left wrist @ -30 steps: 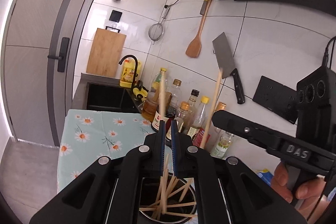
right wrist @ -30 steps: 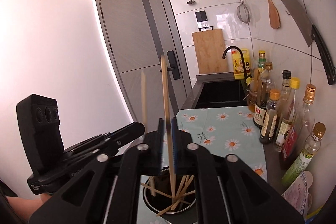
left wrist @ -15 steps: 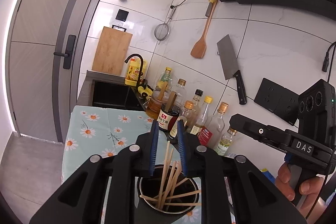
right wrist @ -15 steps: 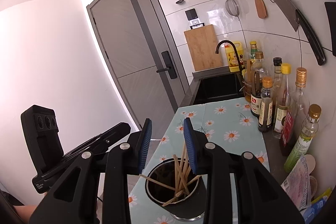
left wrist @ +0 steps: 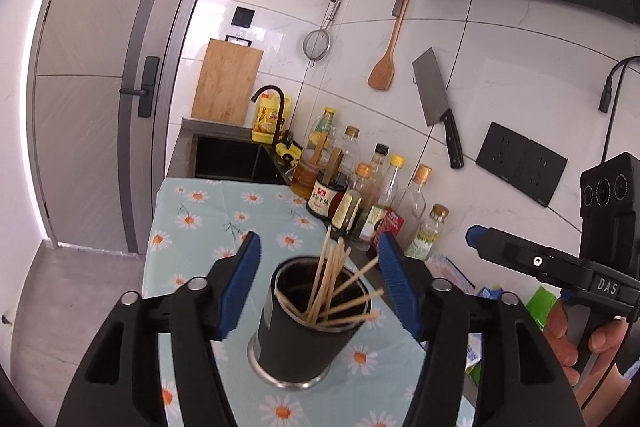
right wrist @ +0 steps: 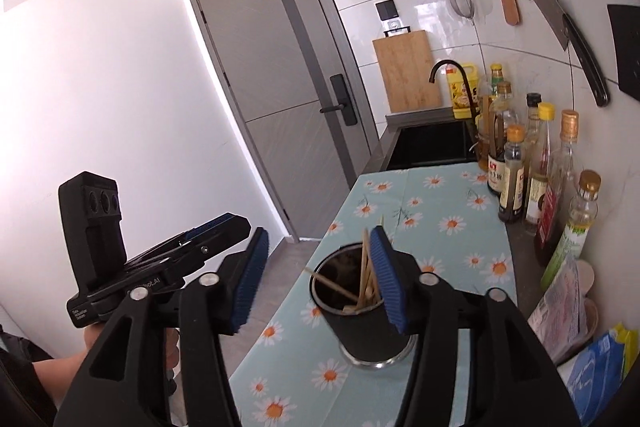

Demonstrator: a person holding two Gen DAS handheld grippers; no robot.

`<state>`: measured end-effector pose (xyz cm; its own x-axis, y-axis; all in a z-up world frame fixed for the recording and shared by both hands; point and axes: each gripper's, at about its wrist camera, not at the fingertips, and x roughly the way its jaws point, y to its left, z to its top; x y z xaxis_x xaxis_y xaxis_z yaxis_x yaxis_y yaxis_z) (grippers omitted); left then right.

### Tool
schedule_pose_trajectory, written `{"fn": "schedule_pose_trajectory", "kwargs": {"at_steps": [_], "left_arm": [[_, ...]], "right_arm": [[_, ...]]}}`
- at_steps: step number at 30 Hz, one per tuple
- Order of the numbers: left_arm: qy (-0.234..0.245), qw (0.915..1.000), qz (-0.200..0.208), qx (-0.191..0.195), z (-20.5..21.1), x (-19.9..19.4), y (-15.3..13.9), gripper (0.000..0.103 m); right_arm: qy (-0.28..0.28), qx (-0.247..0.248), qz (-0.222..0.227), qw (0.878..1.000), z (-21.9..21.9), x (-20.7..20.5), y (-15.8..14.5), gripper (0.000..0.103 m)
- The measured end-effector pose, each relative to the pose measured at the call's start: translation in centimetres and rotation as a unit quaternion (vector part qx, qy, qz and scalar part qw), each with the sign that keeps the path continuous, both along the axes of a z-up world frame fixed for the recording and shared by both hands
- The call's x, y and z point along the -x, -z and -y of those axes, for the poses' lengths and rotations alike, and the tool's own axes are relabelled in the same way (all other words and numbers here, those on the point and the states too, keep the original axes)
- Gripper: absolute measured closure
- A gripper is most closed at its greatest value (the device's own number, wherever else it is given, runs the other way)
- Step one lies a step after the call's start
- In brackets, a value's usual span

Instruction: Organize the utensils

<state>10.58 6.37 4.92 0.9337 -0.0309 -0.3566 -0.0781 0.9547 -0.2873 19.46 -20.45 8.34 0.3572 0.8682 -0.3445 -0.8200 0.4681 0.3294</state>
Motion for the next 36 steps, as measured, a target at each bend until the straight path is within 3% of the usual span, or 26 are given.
{"fn": "schedule_pose_trajectory", "kwargs": {"at_steps": [8, 10, 12, 15, 24, 36], "left_arm": [[-0.011, 0.9987, -0.029, -0.041, 2.7, 2.7, 1.0, 0.022], [-0.010, 0.9984, -0.039, -0.040, 3.4, 2.9, 1.3, 0.019], [-0.018, 0.9975, -0.048, -0.048, 4.1, 3.1, 1.7, 0.010], [-0.022, 0.9966, -0.063, -0.049, 4.9, 3.4, 2.7, 0.007], [-0.031, 0.9904, -0.130, -0.037, 7.5, 3.6, 6.6, 0.007], [-0.054, 0.9856, -0.156, -0.035, 9.6, 4.2, 8.3, 0.007]], "right_arm": [[-0.001, 0.020, -0.017, 1.000, 2.6, 1.8, 2.2, 0.025], [-0.001, 0.026, -0.020, 0.999, 3.2, 2.0, 2.8, 0.015], [-0.004, 0.035, -0.022, 0.999, 3.7, 2.3, 3.6, 0.013], [-0.010, 0.057, -0.027, 0.998, 4.2, 2.6, 5.0, 0.012], [-0.024, 0.103, -0.034, 0.994, 5.6, 3.1, 8.7, 0.012], [-0.051, 0.109, -0.042, 0.992, 6.4, 3.0, 10.2, 0.012]]}}
